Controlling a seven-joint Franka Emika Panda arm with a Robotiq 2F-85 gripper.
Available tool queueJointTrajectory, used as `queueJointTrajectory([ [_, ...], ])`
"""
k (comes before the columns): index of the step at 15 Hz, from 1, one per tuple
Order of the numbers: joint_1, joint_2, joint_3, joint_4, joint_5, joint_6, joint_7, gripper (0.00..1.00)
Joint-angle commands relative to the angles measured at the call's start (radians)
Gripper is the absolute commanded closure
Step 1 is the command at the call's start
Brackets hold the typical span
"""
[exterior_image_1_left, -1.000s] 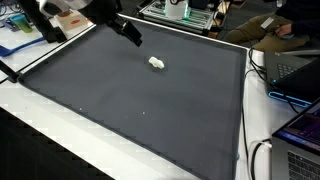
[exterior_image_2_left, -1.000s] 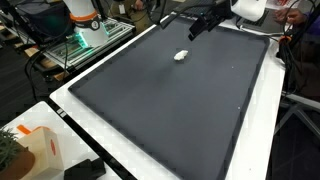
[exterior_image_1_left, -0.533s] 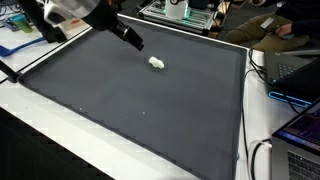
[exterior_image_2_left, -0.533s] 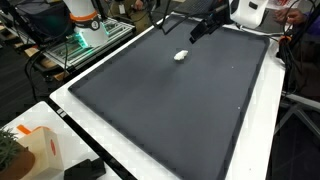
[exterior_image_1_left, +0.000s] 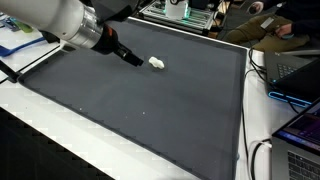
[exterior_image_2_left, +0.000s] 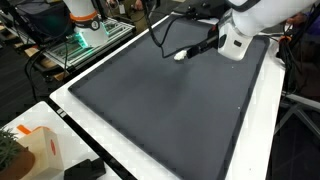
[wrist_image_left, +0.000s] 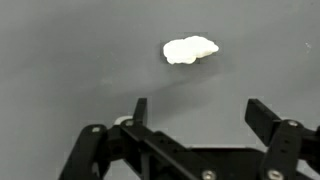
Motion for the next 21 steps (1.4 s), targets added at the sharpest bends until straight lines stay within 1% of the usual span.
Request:
queueJointTrajectory([
  [1,-0.005,0.093,-0.001,0.106,0.026,-0.088,0.027,0.00],
  [8,-0.009,0.191,0.006,0.218,0.050,-0.244,0.047,0.00],
  [11,-0.007,0.224,0.007,0.258,0.060,-0.286,0.061,0.00],
  [15,-0.006,0.252,0.009,0.296,0.068,-0.312,0.069,0.00],
  [17,-0.011,0.226,0.016,0.277,0.071,-0.298,0.065,0.00],
  [19,-0.006,0.135,0.014,0.192,0.060,-0.238,0.019,0.00],
  [21,0.004,0.034,0.008,0.095,0.031,-0.170,-0.060,0.00],
])
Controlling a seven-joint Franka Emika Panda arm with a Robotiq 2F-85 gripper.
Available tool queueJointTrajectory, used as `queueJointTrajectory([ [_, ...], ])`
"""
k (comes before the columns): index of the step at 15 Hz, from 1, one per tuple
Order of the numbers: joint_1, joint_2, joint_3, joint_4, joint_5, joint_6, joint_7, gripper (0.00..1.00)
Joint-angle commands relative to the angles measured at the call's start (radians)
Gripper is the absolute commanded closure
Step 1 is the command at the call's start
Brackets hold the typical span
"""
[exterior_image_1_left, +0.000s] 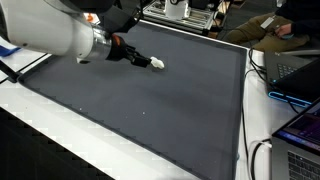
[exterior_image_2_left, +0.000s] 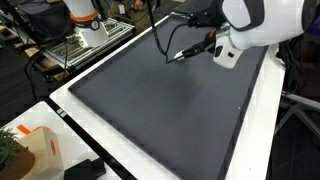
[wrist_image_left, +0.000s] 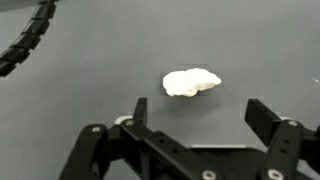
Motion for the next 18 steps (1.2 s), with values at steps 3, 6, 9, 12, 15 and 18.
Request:
queueJointTrajectory([
  [3,0.014,-0.279,-0.009,-0.270,-0.063,0.175,-0.225,0.00],
  [6,0.031,-0.401,-0.016,-0.383,-0.137,0.295,-0.343,0.00],
  [9,0.036,-0.512,-0.012,-0.504,-0.171,0.423,-0.378,0.00],
  [12,0.027,-0.470,0.003,-0.420,-0.162,0.402,-0.360,0.00],
  [15,0.027,-0.517,0.003,-0.476,-0.165,0.425,-0.365,0.00],
  [18,0.027,-0.518,0.003,-0.489,-0.165,0.431,-0.368,0.00],
])
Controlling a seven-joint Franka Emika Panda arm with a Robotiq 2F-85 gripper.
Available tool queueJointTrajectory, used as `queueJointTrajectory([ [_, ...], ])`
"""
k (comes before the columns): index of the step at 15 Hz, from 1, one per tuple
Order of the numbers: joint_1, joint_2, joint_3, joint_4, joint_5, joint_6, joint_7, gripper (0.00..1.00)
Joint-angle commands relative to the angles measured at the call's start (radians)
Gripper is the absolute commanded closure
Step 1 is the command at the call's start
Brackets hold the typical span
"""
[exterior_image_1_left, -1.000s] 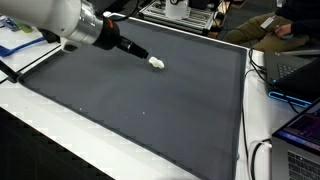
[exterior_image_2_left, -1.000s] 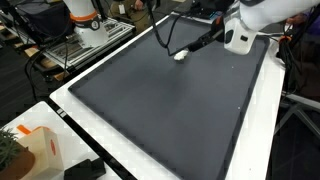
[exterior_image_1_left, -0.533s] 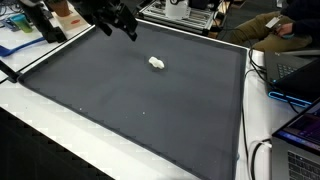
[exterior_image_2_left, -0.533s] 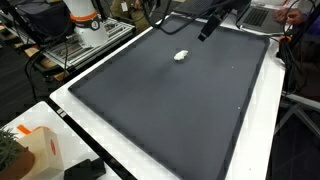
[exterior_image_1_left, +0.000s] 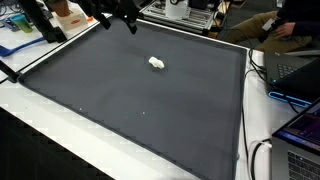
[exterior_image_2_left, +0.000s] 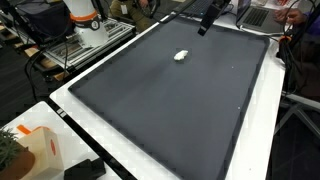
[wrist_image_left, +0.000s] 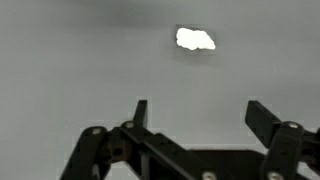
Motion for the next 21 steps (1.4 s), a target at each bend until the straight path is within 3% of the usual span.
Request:
queueJointTrajectory([
  [1,-0.004,0.001,0.005,0.001,-0.003,-0.003,0.001,0.00],
  [5,-0.004,0.001,0.005,0.000,-0.003,-0.002,-0.002,0.00],
  [8,-0.003,-0.114,-0.002,-0.214,-0.016,0.170,-0.018,0.00],
  [11,-0.030,-0.187,0.006,-0.347,-0.025,0.227,-0.130,0.00],
  [12,-0.015,-0.087,0.006,-0.193,-0.011,0.166,-0.064,0.00],
  [15,-0.028,-0.142,0.005,-0.281,-0.011,0.192,-0.111,0.00],
  [18,-0.028,-0.158,0.006,-0.296,-0.011,0.193,-0.115,0.00],
  [21,-0.070,-0.306,0.011,-0.509,0.099,0.300,-0.142,0.00],
])
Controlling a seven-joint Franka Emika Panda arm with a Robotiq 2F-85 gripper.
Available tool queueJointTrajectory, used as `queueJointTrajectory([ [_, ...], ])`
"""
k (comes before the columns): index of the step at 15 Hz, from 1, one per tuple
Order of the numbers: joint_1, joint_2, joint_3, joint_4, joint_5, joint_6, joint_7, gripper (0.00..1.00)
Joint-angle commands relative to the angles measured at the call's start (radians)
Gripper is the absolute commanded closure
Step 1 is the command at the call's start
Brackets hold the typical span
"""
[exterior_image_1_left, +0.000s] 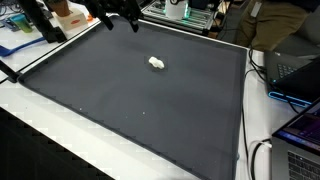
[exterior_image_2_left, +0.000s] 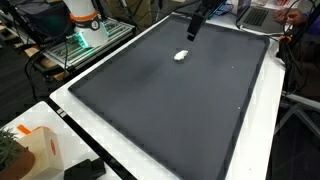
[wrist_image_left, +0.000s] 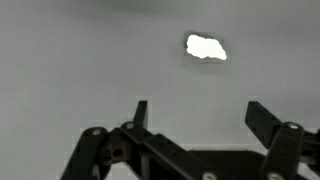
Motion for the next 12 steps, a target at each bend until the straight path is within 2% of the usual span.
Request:
queueJointTrajectory([
  [1,-0.050,-0.164,0.008,-0.231,0.105,0.107,-0.044,0.00],
  [5,-0.084,-0.326,-0.006,-0.421,0.164,0.157,-0.171,0.00],
  [8,-0.084,-0.468,-0.022,-0.566,0.132,0.169,-0.279,0.00],
  [9,-0.073,-0.338,-0.024,-0.416,0.130,0.113,-0.217,0.00],
  [12,-0.067,-0.437,-0.036,-0.514,0.129,0.131,-0.254,0.00],
])
